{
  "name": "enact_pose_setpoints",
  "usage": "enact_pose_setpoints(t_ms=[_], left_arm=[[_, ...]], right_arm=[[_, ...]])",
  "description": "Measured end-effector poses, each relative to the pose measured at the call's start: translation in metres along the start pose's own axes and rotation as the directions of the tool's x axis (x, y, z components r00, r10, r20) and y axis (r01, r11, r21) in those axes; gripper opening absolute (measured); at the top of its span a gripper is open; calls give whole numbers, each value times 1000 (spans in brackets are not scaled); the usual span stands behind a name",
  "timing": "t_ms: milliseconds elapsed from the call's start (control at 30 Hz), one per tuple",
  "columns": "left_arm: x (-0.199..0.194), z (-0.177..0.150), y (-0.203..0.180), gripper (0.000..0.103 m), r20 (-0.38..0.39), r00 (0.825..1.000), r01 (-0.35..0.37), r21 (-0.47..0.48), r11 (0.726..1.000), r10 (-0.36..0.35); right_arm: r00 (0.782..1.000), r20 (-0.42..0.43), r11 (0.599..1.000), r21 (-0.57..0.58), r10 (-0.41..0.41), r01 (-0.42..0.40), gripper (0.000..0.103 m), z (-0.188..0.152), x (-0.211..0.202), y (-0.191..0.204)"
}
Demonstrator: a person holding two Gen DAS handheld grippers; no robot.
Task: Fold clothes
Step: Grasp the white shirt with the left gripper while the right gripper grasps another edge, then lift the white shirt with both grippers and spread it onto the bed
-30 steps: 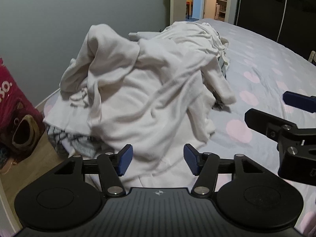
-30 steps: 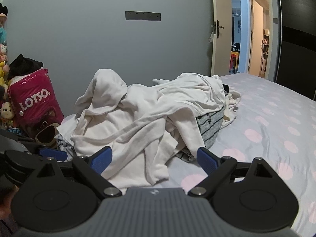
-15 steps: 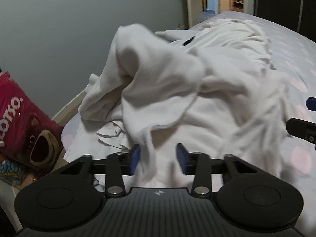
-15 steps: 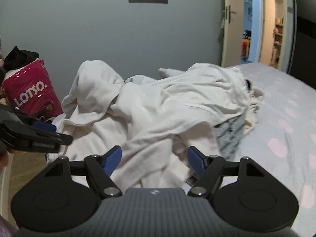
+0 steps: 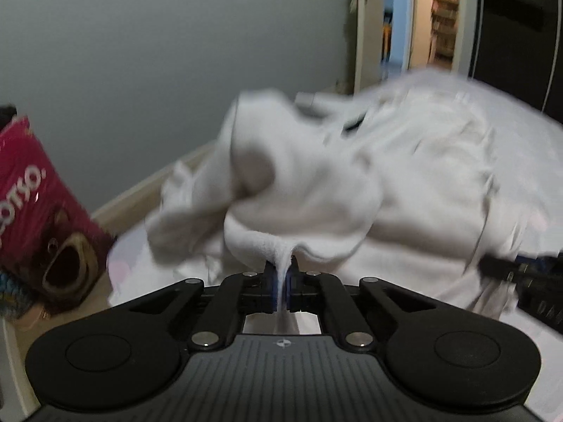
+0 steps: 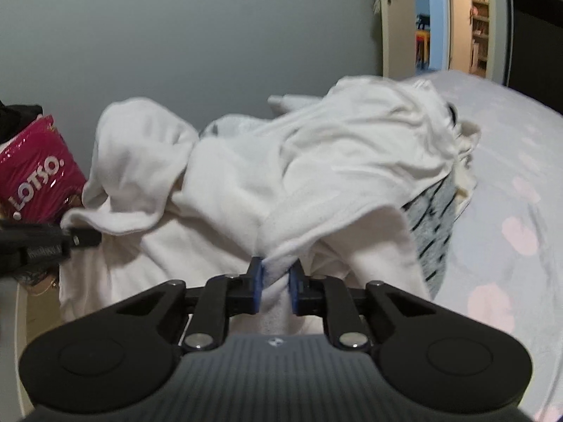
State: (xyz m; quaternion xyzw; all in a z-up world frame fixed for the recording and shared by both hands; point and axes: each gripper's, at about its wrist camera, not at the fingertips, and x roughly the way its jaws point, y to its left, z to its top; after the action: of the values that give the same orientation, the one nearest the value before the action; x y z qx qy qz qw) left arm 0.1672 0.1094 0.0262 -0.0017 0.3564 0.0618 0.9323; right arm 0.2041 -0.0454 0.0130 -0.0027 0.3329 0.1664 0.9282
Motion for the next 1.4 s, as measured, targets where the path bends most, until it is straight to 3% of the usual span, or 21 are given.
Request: enact_pose_setpoints(t_ms=[167, 367, 500, 600, 733, 867, 967, 1067, 1233, 1333, 1400], left_arm=[[-56, 17, -12, 2, 126, 988, 87, -9, 996, -86], [-128, 33, -49, 2, 223, 946, 227, 63, 972, -236], [-172, 40, -80, 2, 243, 899, 340, 134, 931, -364], [-204, 41, -110, 2, 243, 849, 428, 204, 881, -469], [-235, 23, -154, 2, 158, 769, 559, 304, 772, -619], [-236, -21, -204, 2, -35, 700, 663, 401, 631, -713], [-224, -61, -236, 2, -199, 653, 723, 450, 524, -730], [-207, -104, -263, 2, -350, 620, 759, 494, 424, -702], [-198, -167, -283, 2, -536, 587, 787, 553, 272, -607], [-207, -186, -289, 3, -595, 575, 796, 565, 218, -562], [-208, -188, -288, 6, -618, 578, 797, 566, 209, -533]], right_arm=[[990, 102, 995, -17, -97, 99, 15, 5, -57, -11], [953, 214, 975, -7, -215, 222, 14, 16, -149, -40], [894, 307, 938, -8, -327, 346, 14, 18, -218, -56], [843, 342, 904, 43, -414, 426, 14, 17, -269, -80], [782, 337, 847, 106, -524, 521, 14, 6, -326, -120], [744, 236, 779, 135, -625, 612, 15, -30, -353, -160], [721, 132, 733, 157, -680, 662, 15, -71, -365, -189], [725, 12, 715, 178, -688, 676, 15, -118, -372, -214], [757, -187, 737, 177, -625, 652, 15, -191, -377, -235], [775, -264, 765, 166, -574, 622, 15, -222, -380, -239], [789, -301, 784, 170, -535, 597, 15, -236, -379, -240]])
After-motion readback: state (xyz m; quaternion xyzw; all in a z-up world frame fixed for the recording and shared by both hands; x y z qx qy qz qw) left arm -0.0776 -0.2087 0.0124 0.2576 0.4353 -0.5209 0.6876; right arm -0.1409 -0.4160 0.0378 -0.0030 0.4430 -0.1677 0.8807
